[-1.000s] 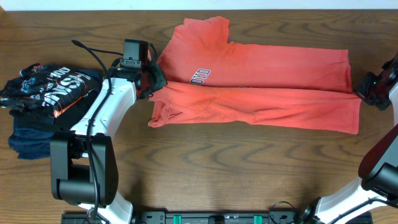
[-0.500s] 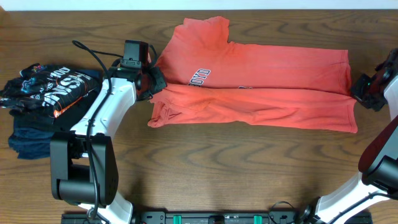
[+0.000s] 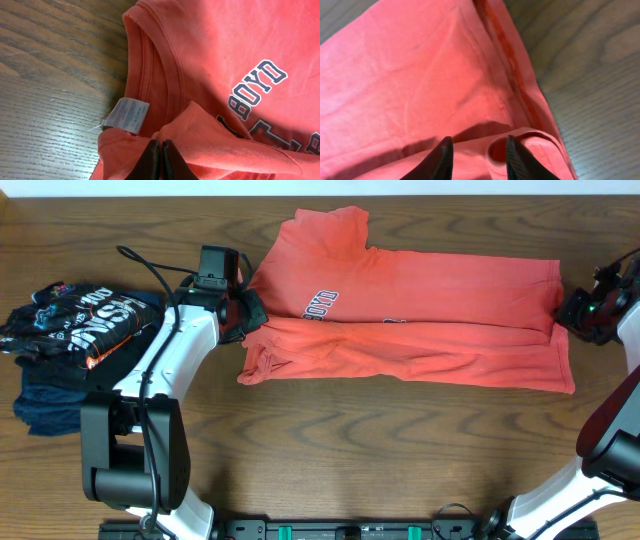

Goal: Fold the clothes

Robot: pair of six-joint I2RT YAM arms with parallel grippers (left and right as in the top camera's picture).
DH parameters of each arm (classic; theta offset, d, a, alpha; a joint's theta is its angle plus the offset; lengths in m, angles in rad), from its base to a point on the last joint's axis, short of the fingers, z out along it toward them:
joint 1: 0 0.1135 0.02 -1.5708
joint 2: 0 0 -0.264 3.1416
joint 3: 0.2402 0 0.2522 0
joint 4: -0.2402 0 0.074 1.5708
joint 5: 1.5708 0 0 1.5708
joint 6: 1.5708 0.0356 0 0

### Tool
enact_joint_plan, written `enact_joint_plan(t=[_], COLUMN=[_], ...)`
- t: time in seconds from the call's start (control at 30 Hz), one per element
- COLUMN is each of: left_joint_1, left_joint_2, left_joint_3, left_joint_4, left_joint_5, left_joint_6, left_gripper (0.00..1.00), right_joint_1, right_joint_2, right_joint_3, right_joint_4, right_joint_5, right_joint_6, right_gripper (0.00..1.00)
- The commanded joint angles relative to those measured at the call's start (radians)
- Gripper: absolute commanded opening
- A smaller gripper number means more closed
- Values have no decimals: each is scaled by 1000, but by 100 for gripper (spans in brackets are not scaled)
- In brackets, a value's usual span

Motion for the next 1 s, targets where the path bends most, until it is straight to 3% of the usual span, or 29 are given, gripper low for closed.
enact_joint_plan(t=[0.0, 0.13, 0.3, 0.7, 0.97], left_joint_1=[2, 2, 2, 2, 2], left_joint_2=[13, 13, 13, 13, 13], left_joint_3=[-7, -7, -7, -7, -7], left_joint_4=[-3, -3, -3, -4, -3], left_joint_5=[-24, -24, -24, -24, -24], left_joint_6=[-8, -8, -8, -8, -8], left_gripper=[6, 6, 6, 6, 6], right_joint_1=[-19, -50, -77, -73, -2], right_joint_2=[-8, -24, -73, -91, -90], right_joint_3=[0, 1, 1, 0, -41], right_joint_4=[1, -23, -122, -394, -349], right_joint_5=[-45, -45, -79, 63, 76], right_joint_6=[-22, 21, 15, 63, 11], right_gripper=[34, 34, 27, 20, 18])
